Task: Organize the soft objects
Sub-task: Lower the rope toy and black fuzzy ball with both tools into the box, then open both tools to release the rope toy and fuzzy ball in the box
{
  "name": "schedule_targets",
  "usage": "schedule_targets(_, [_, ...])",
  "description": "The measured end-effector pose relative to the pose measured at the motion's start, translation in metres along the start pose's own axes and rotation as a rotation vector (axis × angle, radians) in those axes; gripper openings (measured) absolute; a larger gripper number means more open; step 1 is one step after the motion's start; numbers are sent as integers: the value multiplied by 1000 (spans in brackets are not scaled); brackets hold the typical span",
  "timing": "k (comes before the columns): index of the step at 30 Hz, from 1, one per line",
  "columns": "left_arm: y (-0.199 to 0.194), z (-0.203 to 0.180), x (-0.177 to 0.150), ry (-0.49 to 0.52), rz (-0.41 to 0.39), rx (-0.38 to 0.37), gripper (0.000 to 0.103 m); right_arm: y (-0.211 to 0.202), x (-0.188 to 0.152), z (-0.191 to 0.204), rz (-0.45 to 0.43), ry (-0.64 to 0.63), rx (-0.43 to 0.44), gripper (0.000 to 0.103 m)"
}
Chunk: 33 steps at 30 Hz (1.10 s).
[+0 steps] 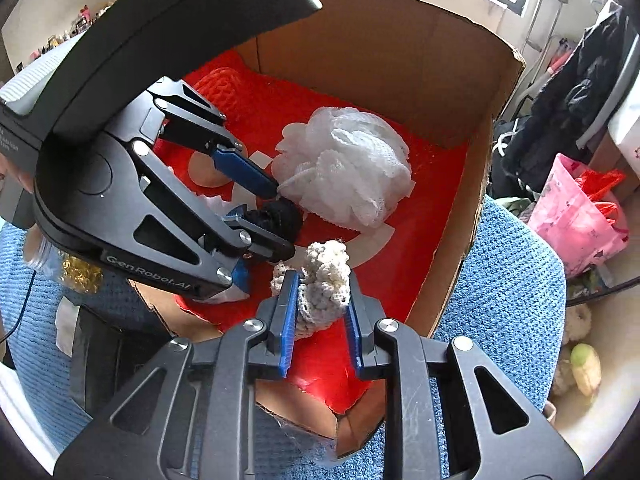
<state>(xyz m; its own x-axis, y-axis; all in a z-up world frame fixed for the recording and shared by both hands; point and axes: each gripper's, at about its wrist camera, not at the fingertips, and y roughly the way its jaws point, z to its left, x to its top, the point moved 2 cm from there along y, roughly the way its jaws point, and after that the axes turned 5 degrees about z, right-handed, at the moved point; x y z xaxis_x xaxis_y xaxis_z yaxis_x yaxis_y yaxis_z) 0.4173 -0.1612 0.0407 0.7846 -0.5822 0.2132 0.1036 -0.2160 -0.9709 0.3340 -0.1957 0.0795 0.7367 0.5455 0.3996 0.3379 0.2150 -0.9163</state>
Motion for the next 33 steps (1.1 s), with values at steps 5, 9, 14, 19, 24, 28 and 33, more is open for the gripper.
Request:
schedule_targets(5, [0,-1,-3,-5,-4,8,56,0,0,0,-3,-8,-12,24])
schedule_targets(9, [-3,2,-3,-14,-5,5,56,-5,-1,4,-9,-37,-27,59])
schedule_targets(14, [-9,9,-4,-25,-10,11,63,-13,-1,12,-30,-57,-54,63])
schedule_targets(19, [-16,12,-6,-40,-25,14,68,-22,-3,16,-32,-63,-62,63])
schedule_targets(24, [-27,8,-14,-48,-44,20,73,-35,-10,21,-44,-56,-67,63])
schedule_targets(28, [-46,6,-24,-64,-80,19,75,-50,-17,24,-62,-39,-75,63])
schedule_targets(33, [-84,0,-48,-97,-167,16,83,-69,-24,19,-105,-9,-78,66])
